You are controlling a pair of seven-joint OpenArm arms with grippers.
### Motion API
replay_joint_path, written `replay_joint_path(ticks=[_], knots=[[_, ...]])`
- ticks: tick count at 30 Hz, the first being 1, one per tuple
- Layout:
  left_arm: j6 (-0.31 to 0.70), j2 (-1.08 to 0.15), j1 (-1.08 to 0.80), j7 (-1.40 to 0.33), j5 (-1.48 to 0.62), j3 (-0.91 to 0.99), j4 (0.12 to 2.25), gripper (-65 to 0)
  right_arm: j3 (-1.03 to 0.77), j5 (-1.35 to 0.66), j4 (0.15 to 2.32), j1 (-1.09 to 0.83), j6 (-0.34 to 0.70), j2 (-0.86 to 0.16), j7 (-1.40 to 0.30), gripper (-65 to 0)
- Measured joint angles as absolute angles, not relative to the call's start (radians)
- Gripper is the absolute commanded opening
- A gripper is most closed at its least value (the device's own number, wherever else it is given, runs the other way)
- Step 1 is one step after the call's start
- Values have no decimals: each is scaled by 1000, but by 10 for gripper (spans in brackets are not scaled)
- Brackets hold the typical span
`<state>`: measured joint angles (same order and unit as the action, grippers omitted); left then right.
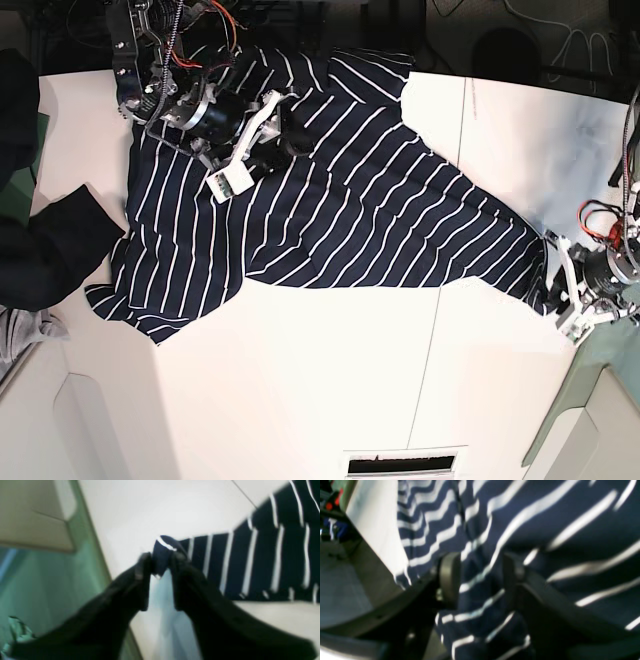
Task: Layout the t-shirt on the table in an organized manner, then fold the t-shirt properly
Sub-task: 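Grasp the shirt edges and drag them apart to flatten the body, then pull the shirt edge with the right gripper while the left holds the hem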
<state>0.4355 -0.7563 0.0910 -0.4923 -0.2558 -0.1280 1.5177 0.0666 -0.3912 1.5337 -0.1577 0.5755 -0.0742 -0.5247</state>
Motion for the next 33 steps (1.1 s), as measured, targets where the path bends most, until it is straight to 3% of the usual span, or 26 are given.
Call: replay_joint_path(ticks=[6,12,14,16,20,24,33], knots=[[432,-756,44,-487,-344,-116,1518,-391,2,-367,1599,-28,534,-71,-491,-370],[432,-680,44,-513,-439,-8,1499,-390,-7,-318,1545,136,482,-66,-487,-370],[435,-641,42,-530,-467,46,1451,-345,13,-318,1505,166,482,-65,-487,-370],[460,-612,31,-531,-511,112,1380,-293,36,-318,1466,176,482,-63,-490,-370],[458,-576,14,-550,-586,246,1213,-284,81,-319,1444,157,487,-64,-519,-370],[635,-579,10,-673,-758,332,1093,-285,109,-406,1442,130,513,-60,-532,-370],[606,-474,20,-657,-769,328,1066,-285,248,-240,1441,122,505,68,-532,-370]])
